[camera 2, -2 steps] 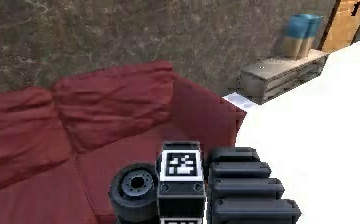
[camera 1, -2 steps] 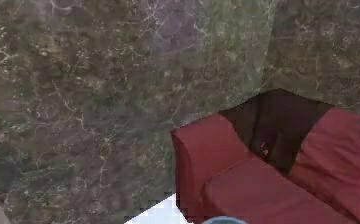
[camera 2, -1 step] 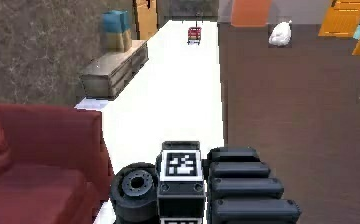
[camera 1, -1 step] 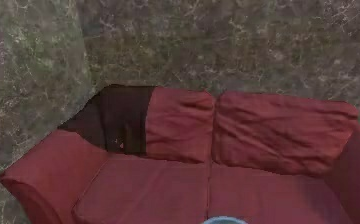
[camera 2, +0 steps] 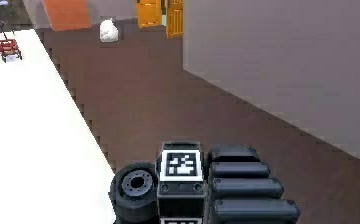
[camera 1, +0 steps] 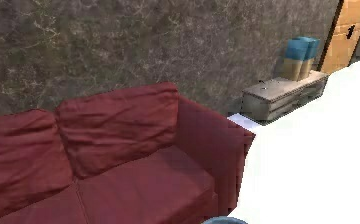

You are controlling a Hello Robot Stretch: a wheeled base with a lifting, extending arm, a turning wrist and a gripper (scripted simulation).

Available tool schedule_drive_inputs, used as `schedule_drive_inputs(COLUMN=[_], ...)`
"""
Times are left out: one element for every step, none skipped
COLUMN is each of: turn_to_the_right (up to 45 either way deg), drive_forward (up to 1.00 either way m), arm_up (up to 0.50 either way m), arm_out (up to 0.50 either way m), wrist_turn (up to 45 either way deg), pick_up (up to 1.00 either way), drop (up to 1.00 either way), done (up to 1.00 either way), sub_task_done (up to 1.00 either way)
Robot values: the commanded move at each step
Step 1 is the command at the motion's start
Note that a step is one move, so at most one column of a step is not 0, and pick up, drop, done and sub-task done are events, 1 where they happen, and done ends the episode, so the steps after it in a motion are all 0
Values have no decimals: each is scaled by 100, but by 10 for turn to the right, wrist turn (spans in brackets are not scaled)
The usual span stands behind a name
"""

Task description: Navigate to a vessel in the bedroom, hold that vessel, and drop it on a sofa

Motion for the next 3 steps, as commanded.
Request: schedule_drive_inputs(turn_to_the_right=[210, -450, -450], drive_forward=[0, 0, 0], arm_up=[0, 0, 0], arm_out=[0, 0, 0], wrist_turn=[0, 0, 0], pick_up=[0, 0, 0], drop=[0, 0, 0], done=[0, 0, 0], sub_task_done=[0, 0, 0])
